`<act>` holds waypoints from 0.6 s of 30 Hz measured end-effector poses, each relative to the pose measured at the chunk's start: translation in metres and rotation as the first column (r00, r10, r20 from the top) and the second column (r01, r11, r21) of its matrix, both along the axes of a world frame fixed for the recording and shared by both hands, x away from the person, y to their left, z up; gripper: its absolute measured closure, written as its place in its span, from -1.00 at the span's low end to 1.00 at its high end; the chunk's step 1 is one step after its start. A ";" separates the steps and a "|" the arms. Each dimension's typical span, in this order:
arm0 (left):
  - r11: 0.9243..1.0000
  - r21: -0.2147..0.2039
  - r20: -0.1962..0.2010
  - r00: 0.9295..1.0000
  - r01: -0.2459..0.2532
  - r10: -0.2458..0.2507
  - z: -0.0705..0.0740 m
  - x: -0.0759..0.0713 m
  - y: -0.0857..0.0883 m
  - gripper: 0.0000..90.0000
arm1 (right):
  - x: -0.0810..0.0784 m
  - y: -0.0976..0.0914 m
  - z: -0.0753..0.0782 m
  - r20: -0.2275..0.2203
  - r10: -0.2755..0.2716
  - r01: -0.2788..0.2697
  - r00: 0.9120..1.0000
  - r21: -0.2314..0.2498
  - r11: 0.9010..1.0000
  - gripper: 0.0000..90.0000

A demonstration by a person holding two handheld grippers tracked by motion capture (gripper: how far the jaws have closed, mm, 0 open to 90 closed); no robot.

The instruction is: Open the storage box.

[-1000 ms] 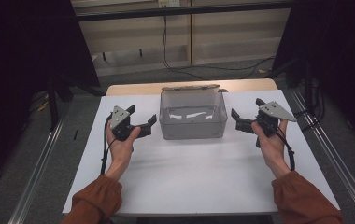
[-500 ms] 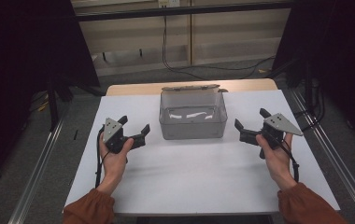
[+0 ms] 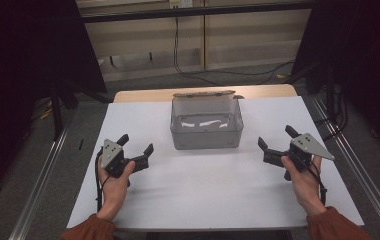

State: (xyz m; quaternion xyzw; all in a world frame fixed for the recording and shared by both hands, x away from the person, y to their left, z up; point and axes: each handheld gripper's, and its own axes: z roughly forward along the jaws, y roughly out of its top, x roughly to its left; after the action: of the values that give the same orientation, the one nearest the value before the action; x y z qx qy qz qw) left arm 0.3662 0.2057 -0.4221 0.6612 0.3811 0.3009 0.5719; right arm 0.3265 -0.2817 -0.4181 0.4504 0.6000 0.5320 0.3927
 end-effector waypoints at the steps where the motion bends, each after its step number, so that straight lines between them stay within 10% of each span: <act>1: 1.000 0.003 -0.002 1.000 0.004 -0.004 -0.001 -0.002 0.001 -0.92 | -0.002 -0.001 -0.001 -0.003 -0.003 0.003 1.000 -0.002 1.000 -0.99; 18: 1.000 0.019 -0.024 1.000 -0.012 0.012 -0.015 -0.032 0.015 -0.92 | -0.033 -0.019 -0.013 -0.013 -0.050 0.050 0.999 -0.018 0.999 -1.00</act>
State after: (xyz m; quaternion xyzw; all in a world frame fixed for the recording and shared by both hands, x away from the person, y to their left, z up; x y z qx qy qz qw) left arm 0.3341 0.2203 -0.4370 0.6679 0.3891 0.2999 0.5591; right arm 0.2936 -0.3005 -0.4306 0.4654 0.5959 0.5135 0.4059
